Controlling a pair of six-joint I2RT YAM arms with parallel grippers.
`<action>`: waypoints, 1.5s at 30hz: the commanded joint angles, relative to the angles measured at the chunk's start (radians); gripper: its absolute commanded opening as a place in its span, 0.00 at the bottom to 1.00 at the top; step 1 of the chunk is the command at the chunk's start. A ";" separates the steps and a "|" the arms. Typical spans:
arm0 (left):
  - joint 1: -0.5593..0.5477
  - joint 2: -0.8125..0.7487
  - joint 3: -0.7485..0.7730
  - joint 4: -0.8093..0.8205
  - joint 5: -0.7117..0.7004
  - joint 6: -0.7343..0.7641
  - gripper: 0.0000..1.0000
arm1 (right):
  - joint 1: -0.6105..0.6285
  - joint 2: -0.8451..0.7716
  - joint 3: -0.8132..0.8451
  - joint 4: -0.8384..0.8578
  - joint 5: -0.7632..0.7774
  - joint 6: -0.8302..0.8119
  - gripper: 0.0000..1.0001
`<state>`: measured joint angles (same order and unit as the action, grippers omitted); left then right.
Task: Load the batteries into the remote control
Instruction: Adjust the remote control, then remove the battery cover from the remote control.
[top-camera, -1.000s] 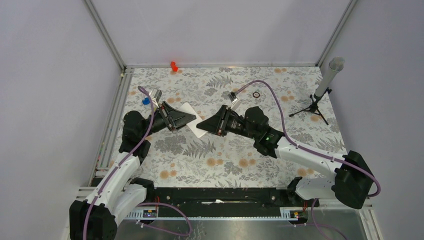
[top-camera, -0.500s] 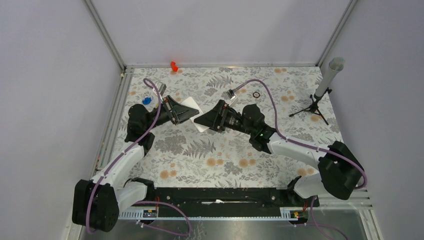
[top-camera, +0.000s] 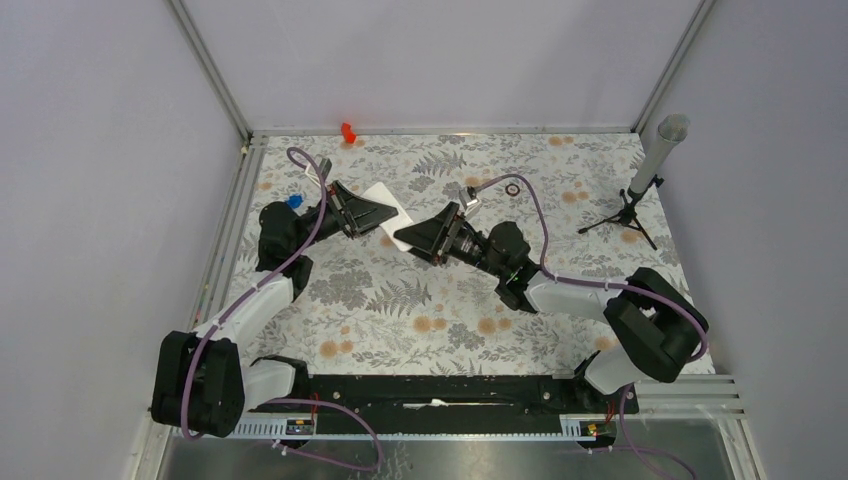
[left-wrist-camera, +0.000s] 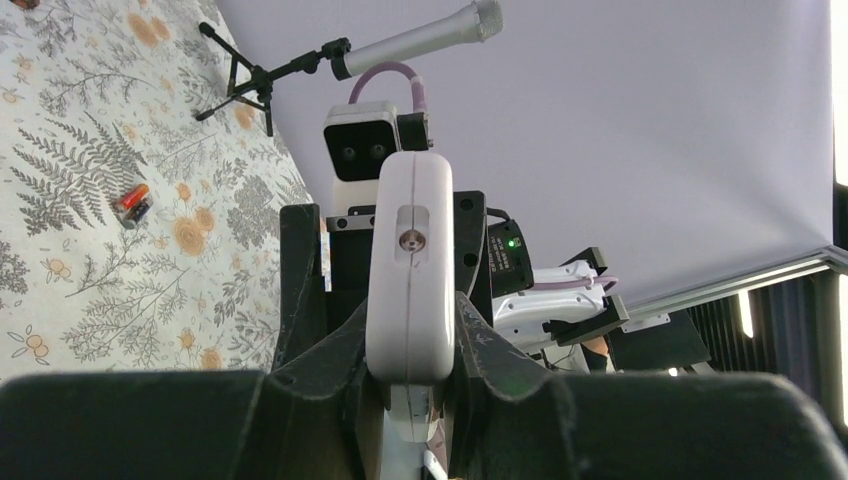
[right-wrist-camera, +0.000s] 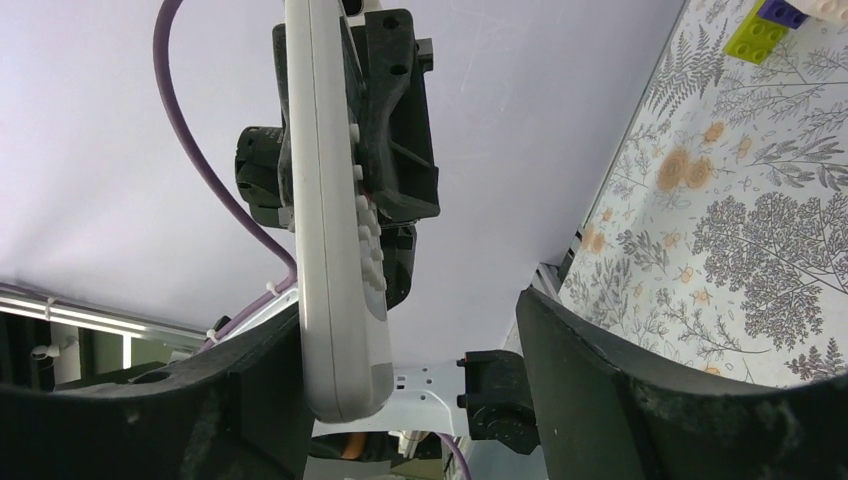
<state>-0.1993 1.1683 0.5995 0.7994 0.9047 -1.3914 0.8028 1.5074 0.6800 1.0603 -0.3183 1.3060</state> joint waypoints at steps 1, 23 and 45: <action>0.018 -0.002 0.009 0.113 -0.012 -0.024 0.00 | -0.012 -0.042 -0.022 0.055 0.064 -0.019 0.74; 0.020 -0.126 0.147 -0.312 -0.072 0.064 0.00 | -0.036 -0.028 -0.001 -0.079 -0.078 -0.178 0.27; 0.023 -0.137 0.191 -0.447 -0.119 0.174 0.00 | -0.068 -0.008 0.128 -0.286 -0.047 -0.071 0.61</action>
<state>-0.1776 1.0817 0.7876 0.2764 0.8341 -1.2198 0.7383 1.4662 0.7845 0.8814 -0.4515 1.1915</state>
